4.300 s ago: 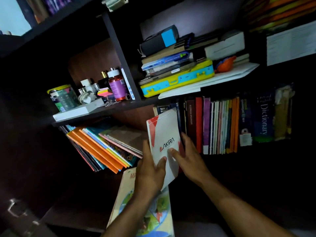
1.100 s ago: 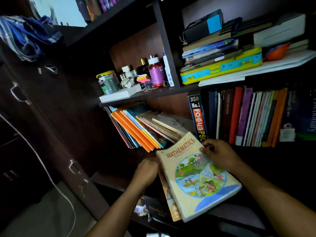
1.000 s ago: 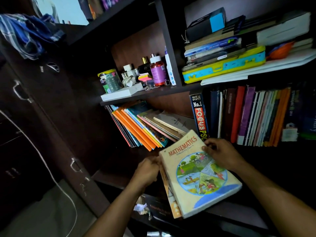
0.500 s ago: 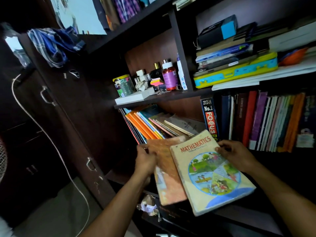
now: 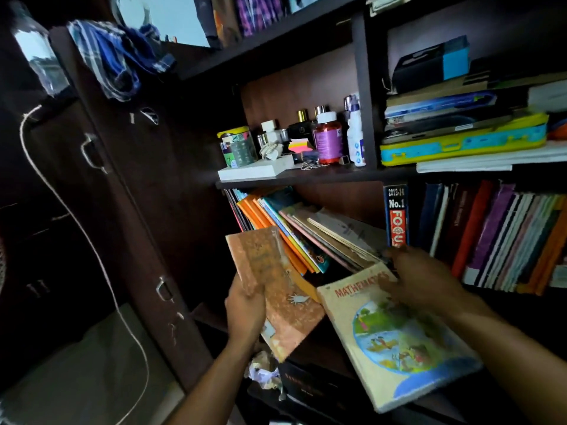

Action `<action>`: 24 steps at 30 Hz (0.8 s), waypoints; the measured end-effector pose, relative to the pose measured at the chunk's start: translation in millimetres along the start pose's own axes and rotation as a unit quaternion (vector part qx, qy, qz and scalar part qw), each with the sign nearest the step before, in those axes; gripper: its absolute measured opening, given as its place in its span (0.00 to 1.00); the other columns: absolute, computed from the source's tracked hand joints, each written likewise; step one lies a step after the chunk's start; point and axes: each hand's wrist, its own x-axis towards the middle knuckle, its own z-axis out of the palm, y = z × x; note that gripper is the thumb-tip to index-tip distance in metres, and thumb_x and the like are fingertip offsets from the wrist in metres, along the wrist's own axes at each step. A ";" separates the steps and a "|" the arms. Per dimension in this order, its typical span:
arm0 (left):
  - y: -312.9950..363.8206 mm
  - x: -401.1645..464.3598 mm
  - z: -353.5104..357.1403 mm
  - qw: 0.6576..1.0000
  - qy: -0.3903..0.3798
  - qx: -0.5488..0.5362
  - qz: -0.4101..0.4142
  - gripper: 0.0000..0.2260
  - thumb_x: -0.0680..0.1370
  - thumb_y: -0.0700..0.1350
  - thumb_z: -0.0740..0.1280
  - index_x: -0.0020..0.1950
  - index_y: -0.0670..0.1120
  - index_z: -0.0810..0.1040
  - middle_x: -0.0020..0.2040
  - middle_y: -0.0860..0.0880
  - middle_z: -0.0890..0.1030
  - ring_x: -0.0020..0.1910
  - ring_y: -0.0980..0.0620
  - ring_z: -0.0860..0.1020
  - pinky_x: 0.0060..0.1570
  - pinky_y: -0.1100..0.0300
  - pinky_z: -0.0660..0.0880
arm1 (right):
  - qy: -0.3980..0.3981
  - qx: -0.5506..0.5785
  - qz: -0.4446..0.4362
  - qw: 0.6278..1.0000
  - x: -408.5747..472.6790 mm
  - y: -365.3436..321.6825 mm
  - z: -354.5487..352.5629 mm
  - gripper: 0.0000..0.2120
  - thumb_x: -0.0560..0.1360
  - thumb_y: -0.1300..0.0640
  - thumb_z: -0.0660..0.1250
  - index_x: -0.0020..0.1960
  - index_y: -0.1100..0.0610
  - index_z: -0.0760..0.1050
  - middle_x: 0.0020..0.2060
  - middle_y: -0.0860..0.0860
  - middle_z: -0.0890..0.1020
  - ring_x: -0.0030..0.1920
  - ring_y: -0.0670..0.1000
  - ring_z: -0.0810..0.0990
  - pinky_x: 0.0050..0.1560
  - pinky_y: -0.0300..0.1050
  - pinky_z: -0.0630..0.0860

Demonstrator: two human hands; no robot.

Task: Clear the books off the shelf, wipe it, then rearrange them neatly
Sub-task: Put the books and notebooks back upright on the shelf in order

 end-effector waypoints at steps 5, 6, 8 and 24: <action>14.5 6.9 -1.5 0.997 0.049 -0.056 0.030 0.17 0.82 0.44 0.67 0.72 0.53 0.74 0.55 0.64 0.81 0.56 0.62 0.79 0.57 0.57 0.75 | 0.015 -0.074 -0.042 0.996 68.1 -73.5 18.8 0.41 0.71 0.40 0.71 0.77 0.53 0.59 0.70 0.59 0.71 0.69 0.61 0.70 0.68 0.55 0.71; 19.5 8.2 -0.9 0.995 0.056 -0.074 0.036 0.18 0.83 0.44 0.67 0.72 0.54 0.73 0.55 0.65 0.81 0.56 0.64 0.79 0.56 0.58 0.75 | 0.009 -0.088 -0.033 0.996 82.6 -80.7 26.5 0.45 0.71 0.39 0.71 0.79 0.53 0.54 0.73 0.60 0.67 0.71 0.62 0.67 0.70 0.57 0.68; 22.6 13.9 0.9 0.993 0.054 -0.101 0.036 0.19 0.83 0.43 0.66 0.73 0.55 0.71 0.56 0.64 0.81 0.55 0.65 0.79 0.53 0.62 0.74 | -0.013 -0.094 0.004 0.995 104.7 -85.2 44.6 0.48 0.71 0.38 0.72 0.80 0.51 0.48 0.76 0.61 0.62 0.74 0.65 0.63 0.71 0.61 0.63; 34.8 24.0 88.3 0.986 0.001 -0.167 0.020 0.23 0.86 0.43 0.58 0.70 0.71 0.63 0.53 0.68 0.82 0.52 0.63 0.82 0.52 0.60 0.79 | 0.187 0.211 0.051 0.958 117.8 -52.2 72.8 0.23 0.82 0.49 0.63 0.74 0.56 0.65 0.60 0.59 0.80 0.57 0.63 0.81 0.54 0.57 0.79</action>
